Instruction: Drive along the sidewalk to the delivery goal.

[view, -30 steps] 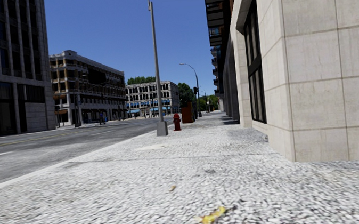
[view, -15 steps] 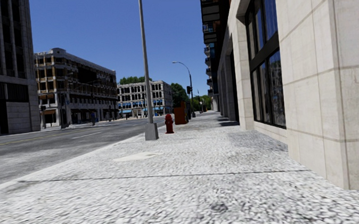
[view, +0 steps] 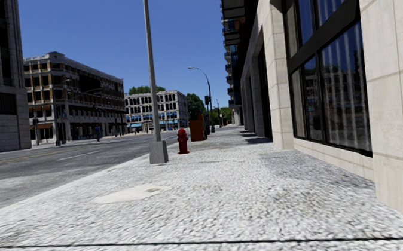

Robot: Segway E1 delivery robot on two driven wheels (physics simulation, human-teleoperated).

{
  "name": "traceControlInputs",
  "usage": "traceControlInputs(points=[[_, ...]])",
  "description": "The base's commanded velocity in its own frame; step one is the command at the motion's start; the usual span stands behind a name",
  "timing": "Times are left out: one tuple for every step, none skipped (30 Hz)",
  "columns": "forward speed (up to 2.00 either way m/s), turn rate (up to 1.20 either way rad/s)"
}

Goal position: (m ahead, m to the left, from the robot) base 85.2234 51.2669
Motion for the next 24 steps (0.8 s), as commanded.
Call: traceControlInputs(points=[[2.0, -0.3], [2.0, -0.3], [2.0, -0.3], [2.0, -0.3], [2.0, -0.3], [2.0, -0.3], [2.0, -0.3], [2.0, -0.3], [2.0, -0.3], [2.0, -0.33], [2.0, -0.33], [2.0, -0.33], [2.0, -0.33], [2.0, -0.33], [2.0, -0.33], [2.0, -0.33], [2.0, -0.33], [2.0, -0.33], [2.0, -0.33], [2.0, -0.33], [2.0, -0.33], [2.0, -0.33], [2.0, -0.33], [2.0, -0.33]])
